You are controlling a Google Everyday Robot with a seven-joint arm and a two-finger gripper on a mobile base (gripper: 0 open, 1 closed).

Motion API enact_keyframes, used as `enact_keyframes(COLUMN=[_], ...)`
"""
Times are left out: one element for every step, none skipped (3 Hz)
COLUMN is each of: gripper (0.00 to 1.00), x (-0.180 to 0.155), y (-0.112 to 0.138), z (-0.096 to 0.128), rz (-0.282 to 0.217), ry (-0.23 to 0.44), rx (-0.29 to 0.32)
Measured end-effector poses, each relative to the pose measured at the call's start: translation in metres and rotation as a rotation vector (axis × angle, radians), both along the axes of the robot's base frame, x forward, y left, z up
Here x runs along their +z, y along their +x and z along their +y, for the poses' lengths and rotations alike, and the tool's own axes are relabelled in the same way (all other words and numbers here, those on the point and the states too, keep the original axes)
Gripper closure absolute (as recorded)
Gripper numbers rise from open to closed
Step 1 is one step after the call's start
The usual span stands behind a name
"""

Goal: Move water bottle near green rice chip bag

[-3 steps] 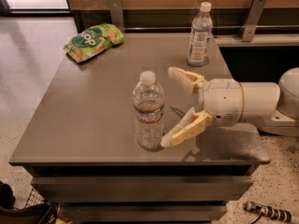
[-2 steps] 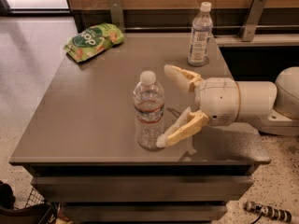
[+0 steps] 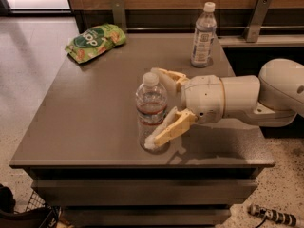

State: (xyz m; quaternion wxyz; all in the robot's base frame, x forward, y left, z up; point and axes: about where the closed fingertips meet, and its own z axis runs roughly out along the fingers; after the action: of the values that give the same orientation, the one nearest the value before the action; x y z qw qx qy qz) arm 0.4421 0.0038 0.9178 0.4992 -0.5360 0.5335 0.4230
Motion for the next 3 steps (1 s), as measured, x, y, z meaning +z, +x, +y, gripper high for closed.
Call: enact_keyframes(gripper=[0.33,0.56,0.79], x=[0.0016,0.0022,0.0031], y=[-0.0017,-0.0023,-0.0033], z=[0.0031,0.0048,0.007], rz=[-0.004,-0.005,-0.006], ry=[0.0,-0.002,-0.003], rx=[0.006,0.009,0.013])
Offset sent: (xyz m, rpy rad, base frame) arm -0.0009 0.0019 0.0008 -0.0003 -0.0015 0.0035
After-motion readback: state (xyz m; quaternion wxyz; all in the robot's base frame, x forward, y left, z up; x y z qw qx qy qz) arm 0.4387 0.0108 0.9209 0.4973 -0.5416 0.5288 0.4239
